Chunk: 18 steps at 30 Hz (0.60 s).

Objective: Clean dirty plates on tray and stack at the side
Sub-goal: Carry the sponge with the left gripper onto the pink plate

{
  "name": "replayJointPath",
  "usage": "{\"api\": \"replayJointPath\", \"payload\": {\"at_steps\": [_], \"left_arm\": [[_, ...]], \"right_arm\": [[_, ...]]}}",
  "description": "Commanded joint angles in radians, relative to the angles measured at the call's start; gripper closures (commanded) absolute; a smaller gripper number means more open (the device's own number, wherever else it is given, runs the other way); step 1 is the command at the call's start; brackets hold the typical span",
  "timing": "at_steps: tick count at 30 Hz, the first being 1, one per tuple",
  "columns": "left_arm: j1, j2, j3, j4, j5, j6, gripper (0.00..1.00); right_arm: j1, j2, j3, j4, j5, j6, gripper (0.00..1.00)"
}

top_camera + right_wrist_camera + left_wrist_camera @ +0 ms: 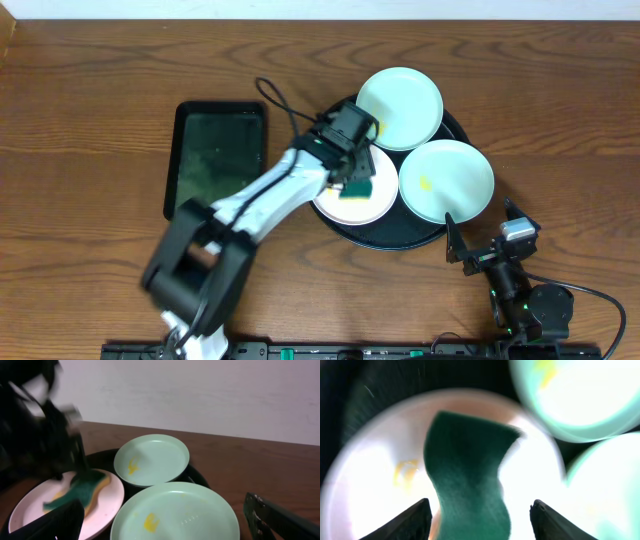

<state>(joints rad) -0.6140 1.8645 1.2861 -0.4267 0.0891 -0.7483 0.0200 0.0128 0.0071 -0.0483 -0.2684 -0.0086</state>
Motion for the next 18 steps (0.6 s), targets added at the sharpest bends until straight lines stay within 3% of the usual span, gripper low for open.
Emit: {"api": "replayJointPath", "payload": {"at_steps": [1, 10, 18], "left_arm": [[0.016, -0.125, 0.019, -0.012, -0.023, 0.030, 0.31], [0.056, -0.215, 0.019, -0.075, -0.027, 0.049, 0.29], [0.306, -0.373, 0.019, -0.285, -0.030, 0.049, 0.28]], "right_arm": [[0.012, -0.001, -0.002, -0.005, 0.006, -0.008, 0.01], [0.012, -0.001, -0.002, -0.005, 0.006, -0.007, 0.01], [0.012, -0.001, -0.002, -0.005, 0.006, -0.007, 0.01]]}}
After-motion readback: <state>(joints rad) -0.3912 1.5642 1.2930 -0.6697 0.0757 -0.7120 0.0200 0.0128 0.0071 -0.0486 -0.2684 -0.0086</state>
